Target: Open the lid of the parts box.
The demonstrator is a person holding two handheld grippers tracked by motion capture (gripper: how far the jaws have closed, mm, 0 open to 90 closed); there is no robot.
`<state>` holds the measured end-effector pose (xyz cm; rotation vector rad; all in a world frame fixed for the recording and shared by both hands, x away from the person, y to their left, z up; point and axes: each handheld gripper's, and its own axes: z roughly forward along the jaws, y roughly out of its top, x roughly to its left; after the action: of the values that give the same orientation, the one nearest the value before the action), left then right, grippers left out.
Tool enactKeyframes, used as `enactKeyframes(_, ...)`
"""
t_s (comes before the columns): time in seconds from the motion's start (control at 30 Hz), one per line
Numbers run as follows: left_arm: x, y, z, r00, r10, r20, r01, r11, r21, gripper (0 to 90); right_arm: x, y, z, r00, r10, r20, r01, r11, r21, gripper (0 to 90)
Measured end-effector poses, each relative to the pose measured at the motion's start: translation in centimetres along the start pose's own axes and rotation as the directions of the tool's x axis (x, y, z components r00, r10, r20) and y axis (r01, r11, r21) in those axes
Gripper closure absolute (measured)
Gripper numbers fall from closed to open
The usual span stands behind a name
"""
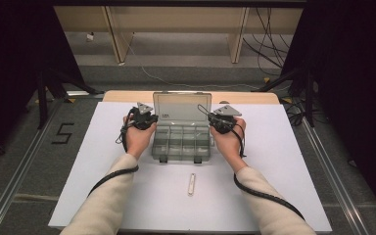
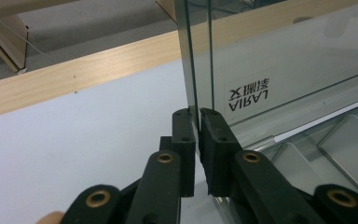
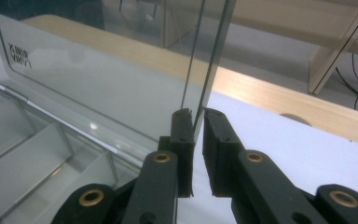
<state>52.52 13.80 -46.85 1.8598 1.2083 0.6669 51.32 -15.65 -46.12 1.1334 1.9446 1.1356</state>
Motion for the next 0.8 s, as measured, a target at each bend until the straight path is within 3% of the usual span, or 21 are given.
enactKeyframes(0.07, 0.4, 0.0, -0.1, 0.9990, 0.045, 0.000, -0.045, 0.9976, 0.052, 82.6, -0.1, -0.2, 0.2, 1.0000, -0.002, 0.007, 0.002, 1.000, 0.001, 82.2)
enactKeyframes(0.23, 0.4, -0.1, -0.2, 0.9992, 0.040, -0.004, -0.040, 0.9974, 0.060, 75.2, -0.2, -0.2, 0.1, 0.9998, 0.015, -0.010, -0.014, 1.000, 0.022, 79.1)
enactKeyframes(0.3, 0.4, 0.0, -0.4, 0.9993, 0.037, -0.009, -0.037, 0.9978, 0.055, 66.3, -0.3, -0.2, 0.0, 0.9999, 0.015, -0.005, -0.015, 1.000, 0.022, 75.5)
enactKeyframes(0.33, 0.4, 0.0, -0.6, 0.9996, 0.028, -0.006, -0.027, 0.9986, 0.045, 66.3, -0.3, -0.2, -0.1, 0.9995, 0.030, -0.005, -0.030, 0.999, 0.023, 73.1)
enactKeyframes(0.4, 0.2, -0.1, -0.9, 0.9999, -0.003, 0.010, 0.003, 0.9998, 0.019, 58.2, -0.5, -0.2, -0.3, 0.9996, 0.028, 0.000, -0.028, 0.999, 0.033, 65.7)
enactKeyframes(0.5, 0.1, 0.0, -1.8, 0.9994, -0.004, 0.035, 0.004, 1.0000, 0.007, 41.5, -0.8, -0.2, -0.9, 0.9987, 0.051, -0.002, -0.050, 0.998, 0.034, 54.1)
enactKeyframes(0.53, 0.1, 0.0, -2.3, 0.9991, 0.000, 0.044, -0.001, 1.0000, 0.006, 34.6, -0.7, -0.1, -1.1, 0.9972, 0.073, -0.017, -0.072, 0.996, 0.049, 48.8)
enactKeyframes(0.57, -0.1, -0.1, -3.3, 0.9984, -0.008, 0.055, 0.008, 1.0000, 0.001, 19.4, -0.9, -0.2, -1.5, 0.9976, 0.065, -0.025, -0.064, 0.997, 0.045, 39.7)
enactKeyframes(0.6, -0.1, -0.1, -3.3, 0.9984, -0.008, 0.055, 0.008, 1.0000, 0.001, 13.3, -0.9, -0.2, -1.5, 0.9976, 0.065, -0.025, -0.064, 0.997, 0.045, 39.7)
enactKeyframes(0.7, -0.6, -0.5, -4.6, 0.9978, -0.014, 0.065, 0.014, 0.9999, -0.008, 7.5, -0.7, -0.3, -2.4, 0.9976, 0.050, -0.047, -0.048, 0.997, 0.052, 30.9)
enactKeyframes(0.73, -0.7, -0.7, -5.2, 0.9967, 0.005, 0.081, -0.005, 1.0000, 0.008, 0.2, -0.7, -0.4, -2.6, 0.9973, 0.049, -0.055, -0.046, 0.998, 0.053, 28.9)
enactKeyframes(0.8, -0.8, -1.3, -6.2, 0.9948, 0.025, 0.099, -0.027, 0.9996, 0.013, 0.0, -0.7, -0.4, -3.5, 0.9970, 0.039, -0.066, -0.036, 0.998, 0.051, 27.3)
